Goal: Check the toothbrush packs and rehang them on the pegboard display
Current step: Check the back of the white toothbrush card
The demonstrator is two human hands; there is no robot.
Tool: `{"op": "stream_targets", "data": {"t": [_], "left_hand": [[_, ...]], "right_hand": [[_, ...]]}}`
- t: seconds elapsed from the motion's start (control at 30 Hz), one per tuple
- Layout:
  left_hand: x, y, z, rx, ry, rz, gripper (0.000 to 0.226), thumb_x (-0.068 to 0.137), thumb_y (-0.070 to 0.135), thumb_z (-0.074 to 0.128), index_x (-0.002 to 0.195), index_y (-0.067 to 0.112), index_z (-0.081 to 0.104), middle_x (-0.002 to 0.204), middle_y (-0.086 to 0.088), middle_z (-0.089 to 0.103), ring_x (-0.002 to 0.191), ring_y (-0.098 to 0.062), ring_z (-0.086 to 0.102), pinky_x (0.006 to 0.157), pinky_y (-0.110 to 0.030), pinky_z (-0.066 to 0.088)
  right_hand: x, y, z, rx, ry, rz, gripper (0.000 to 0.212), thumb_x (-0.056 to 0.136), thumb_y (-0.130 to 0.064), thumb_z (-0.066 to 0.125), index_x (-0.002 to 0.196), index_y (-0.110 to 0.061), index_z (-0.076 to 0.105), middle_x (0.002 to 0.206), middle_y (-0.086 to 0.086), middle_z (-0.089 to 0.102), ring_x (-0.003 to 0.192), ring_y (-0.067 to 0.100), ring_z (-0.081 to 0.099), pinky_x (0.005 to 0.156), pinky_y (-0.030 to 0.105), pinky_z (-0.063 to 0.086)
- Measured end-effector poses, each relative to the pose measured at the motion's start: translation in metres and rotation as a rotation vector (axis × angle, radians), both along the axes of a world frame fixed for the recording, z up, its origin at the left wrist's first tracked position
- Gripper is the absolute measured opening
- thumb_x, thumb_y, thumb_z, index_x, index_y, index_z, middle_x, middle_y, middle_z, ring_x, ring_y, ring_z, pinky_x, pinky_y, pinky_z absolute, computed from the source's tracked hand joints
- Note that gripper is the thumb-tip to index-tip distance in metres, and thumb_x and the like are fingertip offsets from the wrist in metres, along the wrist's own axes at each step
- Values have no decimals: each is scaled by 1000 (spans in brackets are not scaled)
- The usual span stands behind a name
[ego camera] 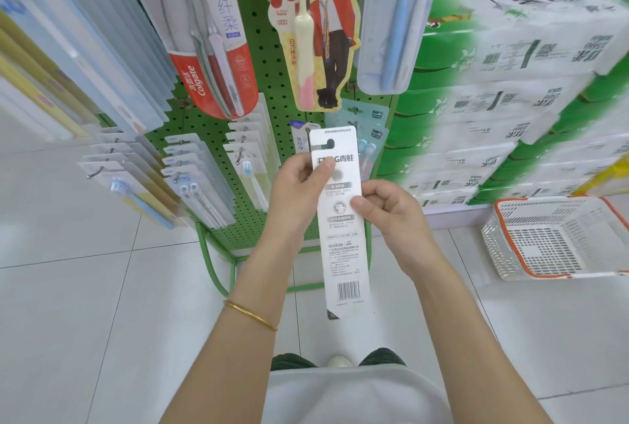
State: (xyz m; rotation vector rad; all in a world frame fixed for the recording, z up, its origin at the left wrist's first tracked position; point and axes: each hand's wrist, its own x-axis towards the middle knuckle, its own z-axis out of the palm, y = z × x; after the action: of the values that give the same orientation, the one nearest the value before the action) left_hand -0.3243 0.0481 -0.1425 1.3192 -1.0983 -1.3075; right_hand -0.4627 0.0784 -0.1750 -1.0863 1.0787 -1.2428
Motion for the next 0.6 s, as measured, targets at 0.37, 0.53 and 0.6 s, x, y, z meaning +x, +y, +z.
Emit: {"op": "stream_targets", "data": {"t": [0.37,0.53,0.6], "left_hand": [[4,-2,-4,56,133,40,17,95,16,57,109,10,62,103,-11,67,90,-23,63,81,-40,53],[5,-5,-4,56,147,46,15,99,17,50,101,15,64,94,-6,67,81,-18,61,78,-37,51],[5,-5,-3,60,160,56,16,99,18,49,99,16,65,92,-4,67,79,-17,61,78,-37,51]], "right_hand": [[2,-1,-9,48,-75,78,12,89,-1,56,98,4,61,77,3,72,68,12,66,63,19,51],[4,-3,-13,124,-100,118,17,85,-17,58,90,-2,62,75,0,70,67,10,64,61,20,51],[4,-4,-17,172,-118,162,21,83,-26,60,86,-6,61,75,-2,70,69,10,64,65,24,52]]}}
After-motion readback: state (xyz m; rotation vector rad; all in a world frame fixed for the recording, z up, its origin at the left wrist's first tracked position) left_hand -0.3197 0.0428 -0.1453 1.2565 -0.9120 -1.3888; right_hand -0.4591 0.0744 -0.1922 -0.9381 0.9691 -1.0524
